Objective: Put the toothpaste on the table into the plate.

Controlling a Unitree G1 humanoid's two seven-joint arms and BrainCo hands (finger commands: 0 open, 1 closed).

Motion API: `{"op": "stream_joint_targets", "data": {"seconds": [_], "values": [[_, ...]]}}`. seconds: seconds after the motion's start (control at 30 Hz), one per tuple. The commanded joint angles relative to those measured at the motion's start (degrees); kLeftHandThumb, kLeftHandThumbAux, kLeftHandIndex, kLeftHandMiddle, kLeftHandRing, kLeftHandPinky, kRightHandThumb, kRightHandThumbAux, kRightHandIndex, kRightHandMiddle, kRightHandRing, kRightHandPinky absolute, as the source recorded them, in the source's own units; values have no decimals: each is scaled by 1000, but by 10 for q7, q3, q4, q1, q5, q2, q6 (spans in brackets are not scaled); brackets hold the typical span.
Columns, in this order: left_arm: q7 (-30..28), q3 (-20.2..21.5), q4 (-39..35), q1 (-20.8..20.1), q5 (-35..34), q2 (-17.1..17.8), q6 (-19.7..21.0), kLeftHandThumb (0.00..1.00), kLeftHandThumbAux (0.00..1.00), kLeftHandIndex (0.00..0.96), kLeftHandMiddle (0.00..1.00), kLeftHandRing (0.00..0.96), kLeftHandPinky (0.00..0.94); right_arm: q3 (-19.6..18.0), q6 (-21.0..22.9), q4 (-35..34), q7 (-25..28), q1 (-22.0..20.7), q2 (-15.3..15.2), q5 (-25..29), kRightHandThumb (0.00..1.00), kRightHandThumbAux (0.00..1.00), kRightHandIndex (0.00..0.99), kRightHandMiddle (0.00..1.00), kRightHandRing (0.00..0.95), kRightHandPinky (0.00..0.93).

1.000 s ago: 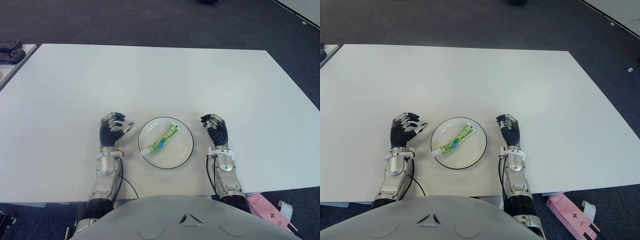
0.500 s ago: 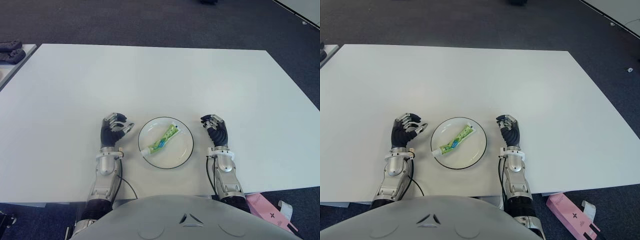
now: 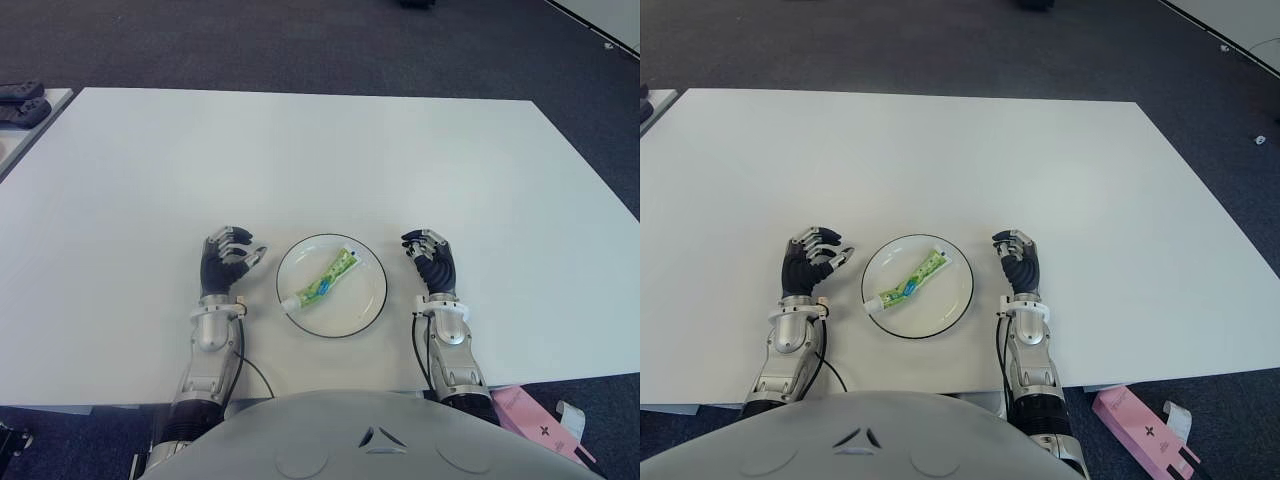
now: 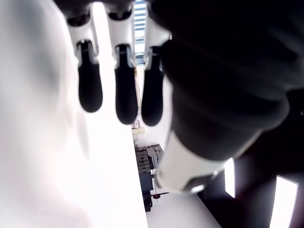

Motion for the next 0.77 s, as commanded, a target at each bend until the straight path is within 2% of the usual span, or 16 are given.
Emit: {"op": "stream_joint_targets", "data": {"seconds": [0.03, 0.27, 0.5, 0.77], "values": [[-6, -4, 3, 11, 6, 0, 21, 141, 998, 473, 470, 490, 524, 2, 25, 12, 1, 14, 4, -1, 716, 730, 426, 454, 435, 434], [-12, -5, 0, 13, 5, 2, 26, 97, 998, 486, 492, 520, 539, 2, 22, 12, 1, 14, 4, -1, 716, 730, 426, 456, 438, 435], [-15, -3, 2, 11, -1, 0, 21, 168, 998, 487, 477, 496, 514, 0, 16, 13, 1, 14, 5, 2, 717, 730, 427, 454, 435, 431], [-13, -2, 4, 11, 1, 0, 19, 207, 998, 486, 470, 489, 517, 1, 16, 10, 1, 15, 5, 1, 717, 730, 427, 453, 433, 429]]}}
